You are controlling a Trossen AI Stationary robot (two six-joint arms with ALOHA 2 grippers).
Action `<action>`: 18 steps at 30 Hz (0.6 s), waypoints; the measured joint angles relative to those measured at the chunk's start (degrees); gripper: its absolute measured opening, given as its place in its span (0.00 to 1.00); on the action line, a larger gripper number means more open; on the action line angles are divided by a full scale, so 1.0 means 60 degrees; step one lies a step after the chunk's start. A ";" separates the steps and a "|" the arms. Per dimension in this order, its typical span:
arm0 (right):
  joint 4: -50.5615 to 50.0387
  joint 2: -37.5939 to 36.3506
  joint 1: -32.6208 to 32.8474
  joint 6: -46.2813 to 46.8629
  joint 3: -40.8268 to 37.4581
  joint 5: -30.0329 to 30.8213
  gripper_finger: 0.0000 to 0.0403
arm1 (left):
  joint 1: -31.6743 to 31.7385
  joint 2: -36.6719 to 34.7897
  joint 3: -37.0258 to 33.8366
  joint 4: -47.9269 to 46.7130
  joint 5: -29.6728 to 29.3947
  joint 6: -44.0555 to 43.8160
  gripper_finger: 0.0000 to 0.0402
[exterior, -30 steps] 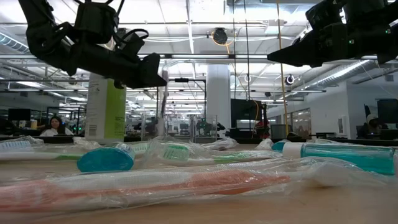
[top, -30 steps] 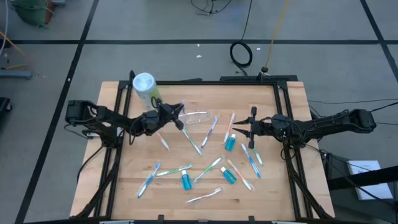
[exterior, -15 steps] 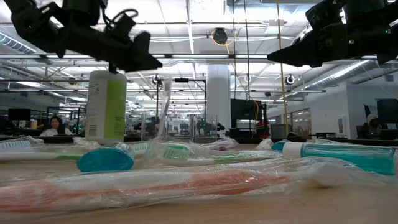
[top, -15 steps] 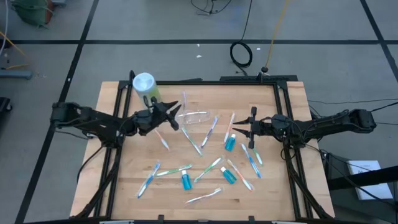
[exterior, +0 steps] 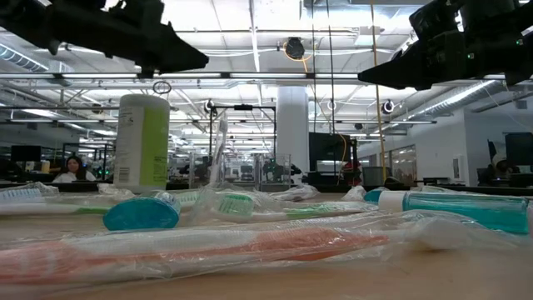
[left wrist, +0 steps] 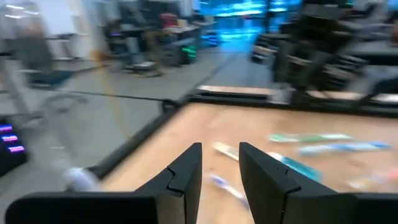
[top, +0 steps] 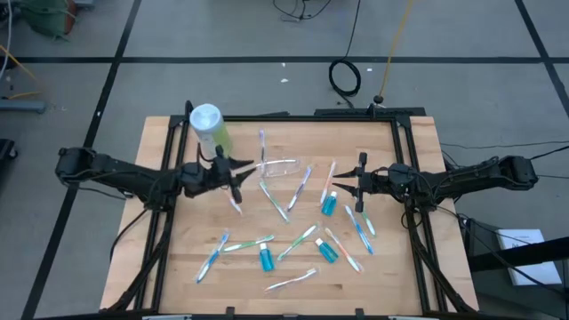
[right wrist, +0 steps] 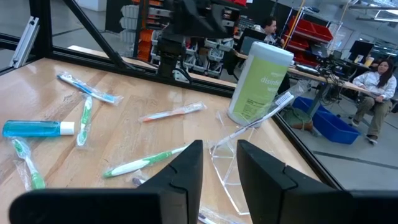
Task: Pick & Place toothbrushing station
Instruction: Put the blue mouthwash into the transparent organizer
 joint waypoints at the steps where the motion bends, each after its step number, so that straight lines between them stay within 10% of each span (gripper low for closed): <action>1: 0.0001 0.0000 0.0003 -0.0006 0.0000 -0.0002 0.22 | -0.0049 0.0002 0.0000 -0.0115 0.0322 -0.0024 0.28; 18: 0.0091 -0.0004 0.0003 0.1477 0.0000 -0.0002 0.22 | -0.0355 0.0011 0.0000 -0.1216 0.1903 -0.0544 0.28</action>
